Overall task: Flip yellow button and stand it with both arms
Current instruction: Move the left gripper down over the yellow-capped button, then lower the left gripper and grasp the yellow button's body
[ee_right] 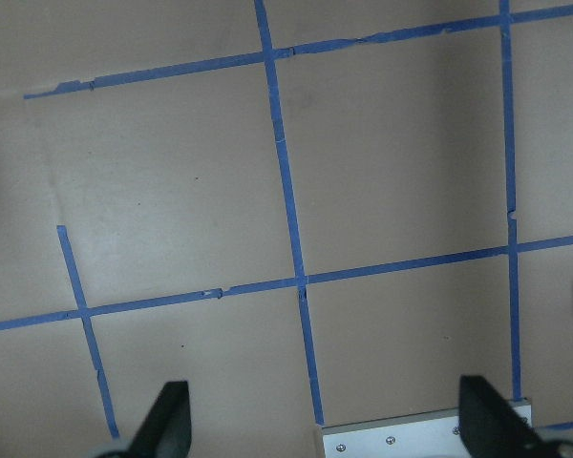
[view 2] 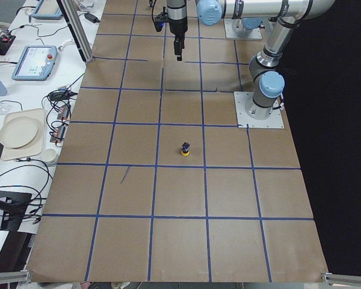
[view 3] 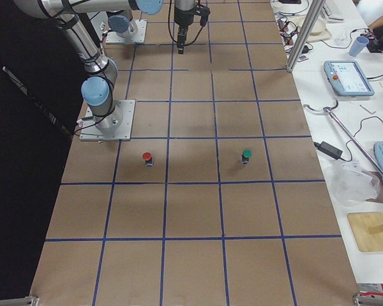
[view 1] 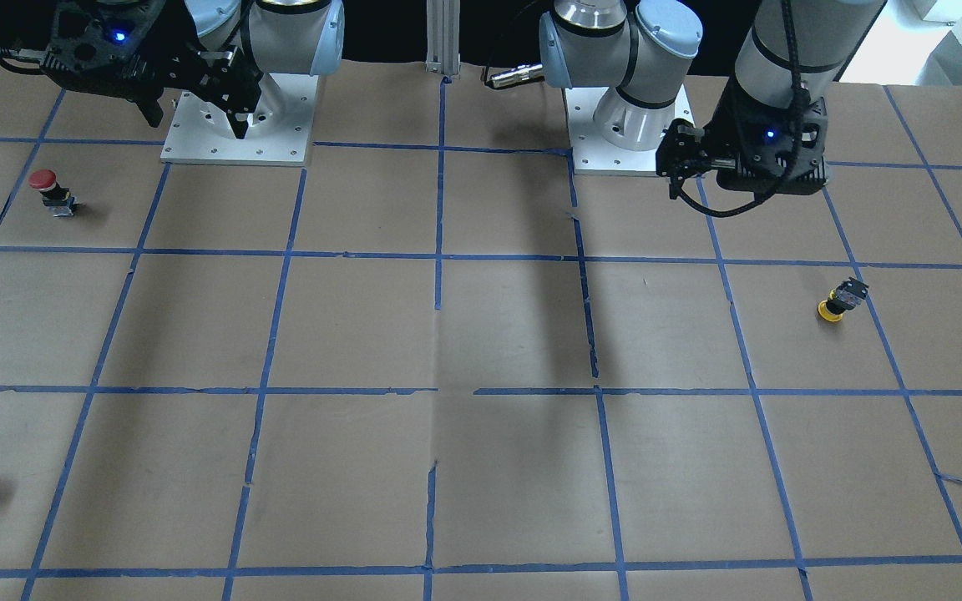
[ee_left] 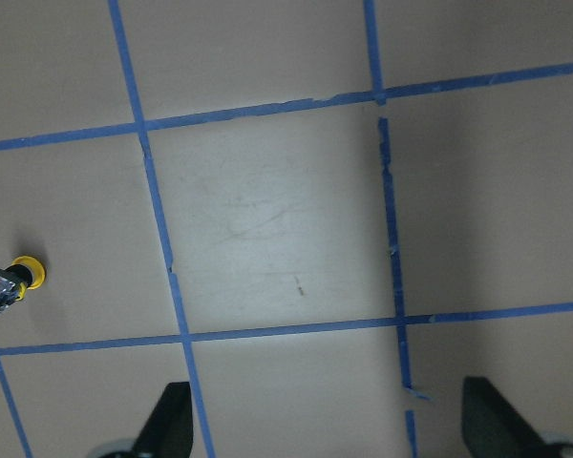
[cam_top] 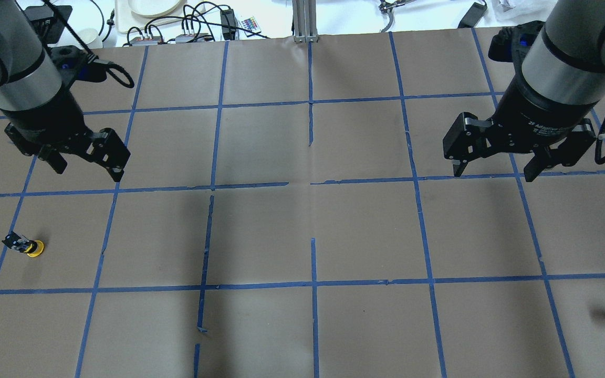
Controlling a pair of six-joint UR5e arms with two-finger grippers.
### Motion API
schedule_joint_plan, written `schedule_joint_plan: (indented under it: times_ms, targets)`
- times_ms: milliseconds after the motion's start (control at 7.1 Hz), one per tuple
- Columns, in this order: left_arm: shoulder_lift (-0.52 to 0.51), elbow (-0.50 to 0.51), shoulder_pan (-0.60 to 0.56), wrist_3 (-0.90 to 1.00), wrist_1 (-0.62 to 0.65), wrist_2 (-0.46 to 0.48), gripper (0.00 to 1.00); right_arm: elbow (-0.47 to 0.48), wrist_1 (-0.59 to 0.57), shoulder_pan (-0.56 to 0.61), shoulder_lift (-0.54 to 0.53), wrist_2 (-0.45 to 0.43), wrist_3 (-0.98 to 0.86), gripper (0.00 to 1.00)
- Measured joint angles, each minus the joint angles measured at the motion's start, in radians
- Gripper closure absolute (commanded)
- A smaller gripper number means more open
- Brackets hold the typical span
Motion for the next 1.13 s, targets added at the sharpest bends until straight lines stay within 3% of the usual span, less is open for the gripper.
schedule_joint_plan:
  times_ms: [423,705,1128]
  targets:
    - [-0.002,-0.153,0.262,0.405,0.226,-0.008,0.0,0.001,0.002,0.0,0.0,0.0,0.002,0.0]
    - [-0.04,-0.196,0.42,0.632,0.325,-0.049,0.01,0.001,0.002,0.0,-0.001,0.0,0.006,0.0]
    - [-0.163,-0.203,0.521,0.815,0.445,-0.064,0.01,0.001,0.002,-0.001,-0.002,0.002,0.009,0.0]
